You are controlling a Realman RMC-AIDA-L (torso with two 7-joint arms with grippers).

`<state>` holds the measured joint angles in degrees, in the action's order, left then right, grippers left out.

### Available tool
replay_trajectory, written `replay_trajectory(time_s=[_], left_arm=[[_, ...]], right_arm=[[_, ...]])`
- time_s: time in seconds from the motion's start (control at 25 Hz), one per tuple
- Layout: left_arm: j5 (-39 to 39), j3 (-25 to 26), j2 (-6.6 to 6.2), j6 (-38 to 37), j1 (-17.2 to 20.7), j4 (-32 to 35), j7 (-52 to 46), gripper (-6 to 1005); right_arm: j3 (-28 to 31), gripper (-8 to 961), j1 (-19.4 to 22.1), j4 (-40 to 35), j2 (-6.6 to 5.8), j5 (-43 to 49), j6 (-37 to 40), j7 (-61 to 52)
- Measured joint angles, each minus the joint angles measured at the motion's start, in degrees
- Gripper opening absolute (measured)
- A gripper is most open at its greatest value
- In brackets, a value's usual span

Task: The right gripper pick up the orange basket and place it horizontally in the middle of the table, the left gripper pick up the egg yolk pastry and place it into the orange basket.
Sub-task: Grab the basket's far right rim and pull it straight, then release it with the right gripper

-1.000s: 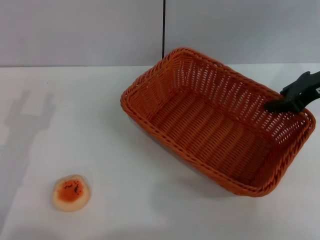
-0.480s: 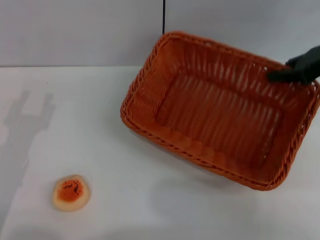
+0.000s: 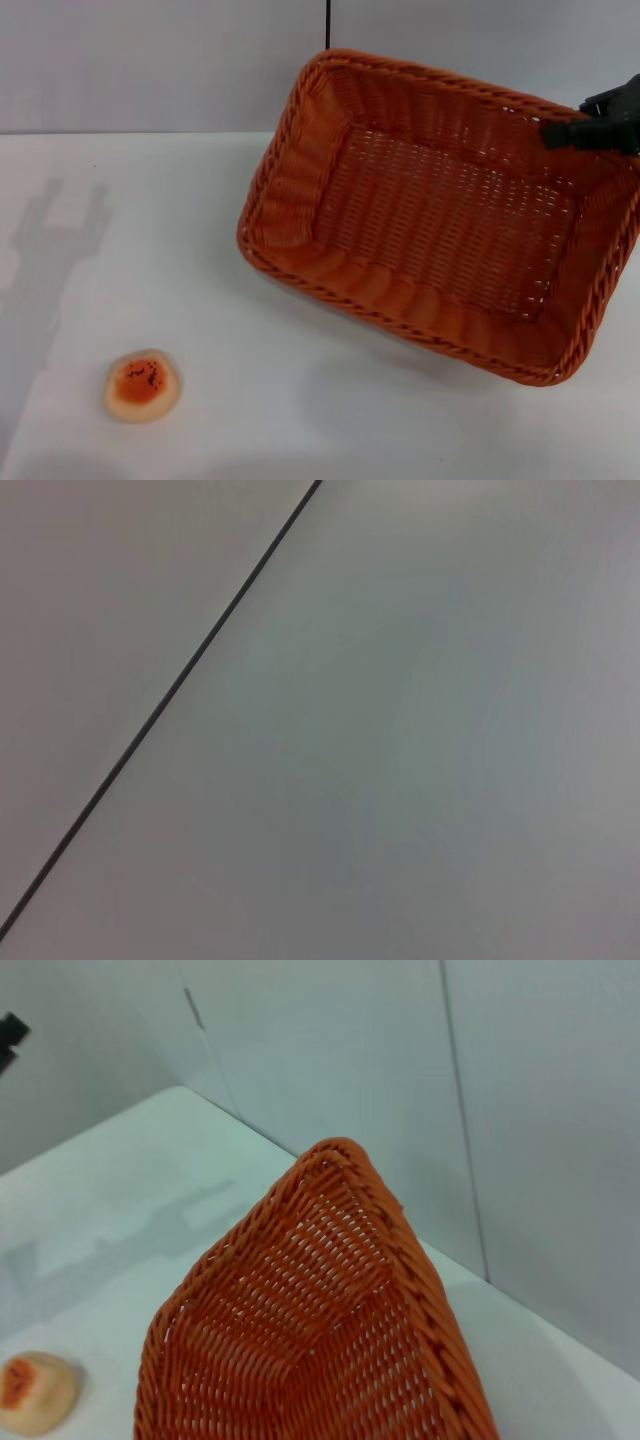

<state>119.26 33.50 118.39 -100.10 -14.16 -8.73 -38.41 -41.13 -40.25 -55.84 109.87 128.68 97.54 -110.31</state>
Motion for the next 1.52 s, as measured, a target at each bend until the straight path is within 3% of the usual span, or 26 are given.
replay_trajectory(time_s=[0.32,0.56,0.96,1.52], left_arm=[[0.0,0.0,0.00,0.1,-0.1,0.0,0.0,691],[0.0,0.0,0.00,0.2,-0.2,0.0,0.0,690],[0.0,0.0,0.07,0.4,-0.2,-0.1,0.0,690],[0.0,0.0,0.09,0.9,-0.4,-0.1,0.0,690]], right_arm=[[0.1,167,-0.6,-1.4,-0.88,-3.7,5.5,2.4],[-1.7,167,-3.2,-1.6,-1.15,-3.9,12.7,7.1],[-10.6,166,-4.4,-0.9,-0.59,-2.7,12.7,9.1],[-11.1,166,-5.9,4.7,-0.26,-0.7,10.5,12.5]])
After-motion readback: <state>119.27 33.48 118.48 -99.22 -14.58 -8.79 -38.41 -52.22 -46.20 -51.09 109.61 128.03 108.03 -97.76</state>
